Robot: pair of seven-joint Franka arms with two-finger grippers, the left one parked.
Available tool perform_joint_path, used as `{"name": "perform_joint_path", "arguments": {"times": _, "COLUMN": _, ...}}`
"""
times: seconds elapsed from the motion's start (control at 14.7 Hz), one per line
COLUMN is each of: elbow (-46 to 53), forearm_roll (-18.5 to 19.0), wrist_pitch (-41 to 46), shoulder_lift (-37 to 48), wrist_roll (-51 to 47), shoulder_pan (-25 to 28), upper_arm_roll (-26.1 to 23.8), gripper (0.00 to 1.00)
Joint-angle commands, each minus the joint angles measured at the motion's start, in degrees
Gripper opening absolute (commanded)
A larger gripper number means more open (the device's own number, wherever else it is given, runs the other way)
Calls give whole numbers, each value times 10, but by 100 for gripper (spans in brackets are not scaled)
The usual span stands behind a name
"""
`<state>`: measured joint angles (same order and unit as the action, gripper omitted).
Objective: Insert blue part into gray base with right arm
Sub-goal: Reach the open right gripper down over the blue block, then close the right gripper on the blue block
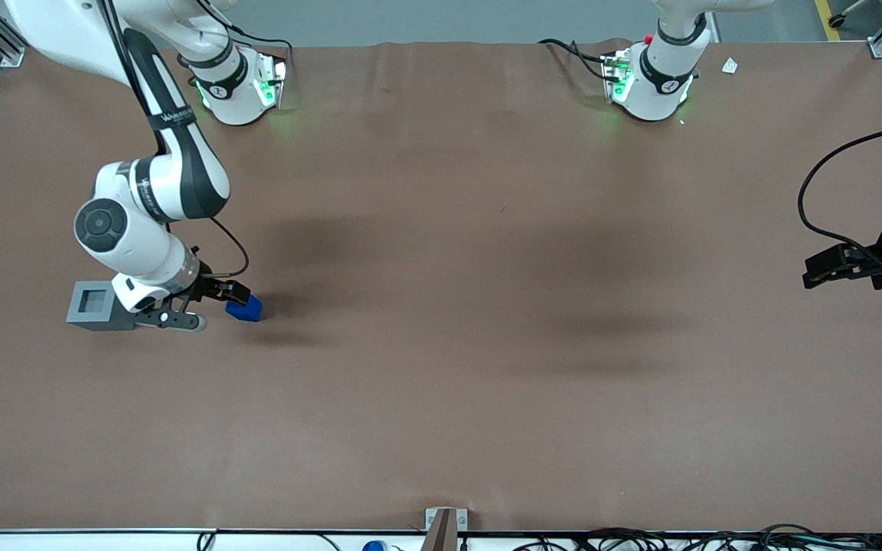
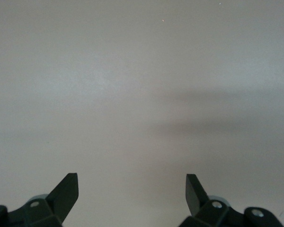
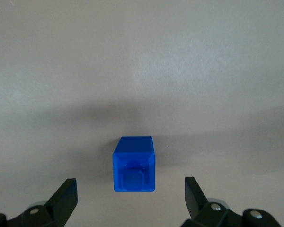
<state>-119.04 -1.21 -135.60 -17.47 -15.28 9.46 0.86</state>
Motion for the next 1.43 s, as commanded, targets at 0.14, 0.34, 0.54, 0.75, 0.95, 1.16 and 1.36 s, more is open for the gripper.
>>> {"name": "perform_joint_path", "arguments": {"times": 0.14, "elbow": -8, "forearm_roll": -2, "wrist_pitch": -26, "shoulder_lift": -18, "wrist_roll": -17, "shoulder_pan": 9, "upper_arm_roll": 0, "gripper": 100}}
{"name": "perform_joint_path", "arguments": {"times": 0.34, "elbow": -10, "forearm_roll": -2, "wrist_pitch": -35, "shoulder_lift": -24, "wrist_roll": -17, "shoulder_pan": 11, "upper_arm_roll": 0, "gripper": 100}}
{"name": "perform_joint_path", "arguments": {"times": 0.54, "elbow": -27, "forearm_roll": -2, "wrist_pitch": -74, "shoulder_lift": -34, "wrist_roll": -17, "shoulder_pan": 11, "upper_arm_roll": 1, "gripper": 100}}
{"name": "perform_joint_path", "arguments": {"times": 0.75, "elbow": -29, "forearm_roll": -2, "wrist_pitch": -76, "shoulder_lift": -39, "wrist_roll": -17, "shoulder_pan": 10, "upper_arm_roll": 0, "gripper": 100}}
{"name": "perform_joint_path", "arguments": {"times": 0.95, "elbow": -29, "forearm_roll": -2, "wrist_pitch": -77, "shoulder_lift": -44, "wrist_roll": -17, "shoulder_pan": 9, "upper_arm_roll": 1, "gripper": 97}}
{"name": "perform_joint_path", "arguments": {"times": 1.16, "elbow": -29, "forearm_roll": -2, "wrist_pitch": -74, "shoulder_lift": -44, "wrist_roll": -16, "shoulder_pan": 9, "upper_arm_roll": 1, "gripper": 86}}
{"name": "perform_joint_path", "arguments": {"times": 1.36, "elbow": -28, "forearm_roll": -1, "wrist_pitch": -66, "shoulder_lift": -44, "wrist_roll": -10, "shoulder_pan": 9, "upper_arm_roll": 1, "gripper": 57}}
